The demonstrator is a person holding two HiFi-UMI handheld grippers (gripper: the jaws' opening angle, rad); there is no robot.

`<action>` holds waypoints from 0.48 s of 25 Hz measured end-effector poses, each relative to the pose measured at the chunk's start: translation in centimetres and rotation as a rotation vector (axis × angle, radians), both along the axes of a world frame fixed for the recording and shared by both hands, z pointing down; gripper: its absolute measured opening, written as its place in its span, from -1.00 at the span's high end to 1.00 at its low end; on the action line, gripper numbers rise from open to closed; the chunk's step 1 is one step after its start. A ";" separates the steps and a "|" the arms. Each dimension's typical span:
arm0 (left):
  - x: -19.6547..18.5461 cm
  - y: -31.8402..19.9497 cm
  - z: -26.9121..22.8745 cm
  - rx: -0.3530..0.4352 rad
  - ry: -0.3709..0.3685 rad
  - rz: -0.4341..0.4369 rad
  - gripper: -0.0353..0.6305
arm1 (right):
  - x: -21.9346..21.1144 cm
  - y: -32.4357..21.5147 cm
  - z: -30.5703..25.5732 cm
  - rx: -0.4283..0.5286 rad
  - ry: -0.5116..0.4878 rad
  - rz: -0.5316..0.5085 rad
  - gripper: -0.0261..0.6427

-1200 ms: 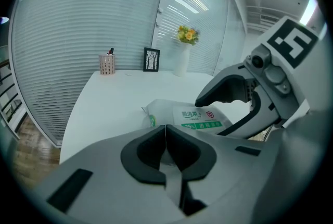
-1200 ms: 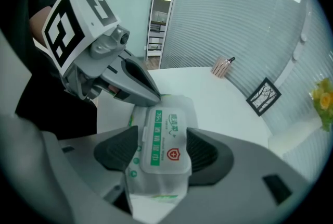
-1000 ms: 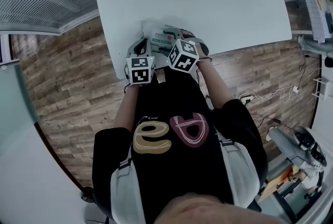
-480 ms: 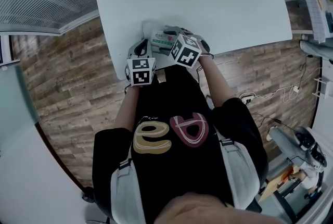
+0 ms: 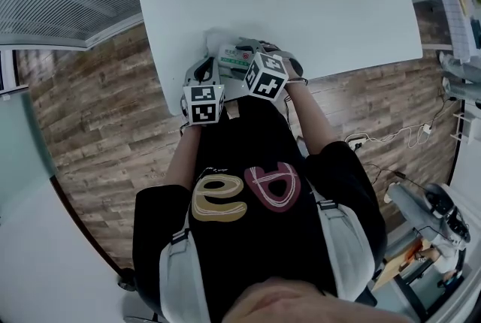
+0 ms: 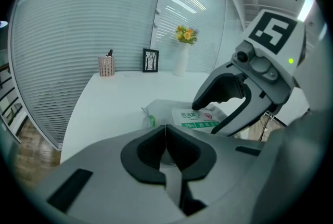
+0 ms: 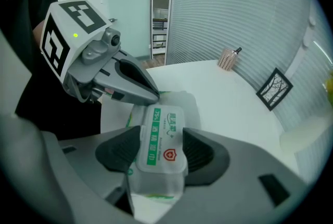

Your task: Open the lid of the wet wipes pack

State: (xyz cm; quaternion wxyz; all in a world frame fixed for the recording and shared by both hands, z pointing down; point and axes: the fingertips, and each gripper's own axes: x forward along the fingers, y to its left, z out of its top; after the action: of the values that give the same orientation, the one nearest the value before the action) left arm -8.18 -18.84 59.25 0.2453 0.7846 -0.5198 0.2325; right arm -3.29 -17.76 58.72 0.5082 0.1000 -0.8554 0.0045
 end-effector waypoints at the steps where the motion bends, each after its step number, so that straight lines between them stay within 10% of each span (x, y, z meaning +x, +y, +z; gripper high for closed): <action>1: 0.0 0.0 0.0 0.002 0.000 0.000 0.84 | 0.0 0.0 0.0 -0.005 -0.002 0.003 0.15; 12: 0.0 0.0 0.0 -0.002 0.016 -0.003 0.84 | 0.1 -0.3 -0.3 -0.170 -0.068 0.050 0.18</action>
State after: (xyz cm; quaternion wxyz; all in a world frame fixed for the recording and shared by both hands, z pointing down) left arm -8.18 -18.84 59.25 0.2505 0.7853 -0.5189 0.2263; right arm -3.17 -18.06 58.40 0.4851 0.0779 -0.8660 0.0930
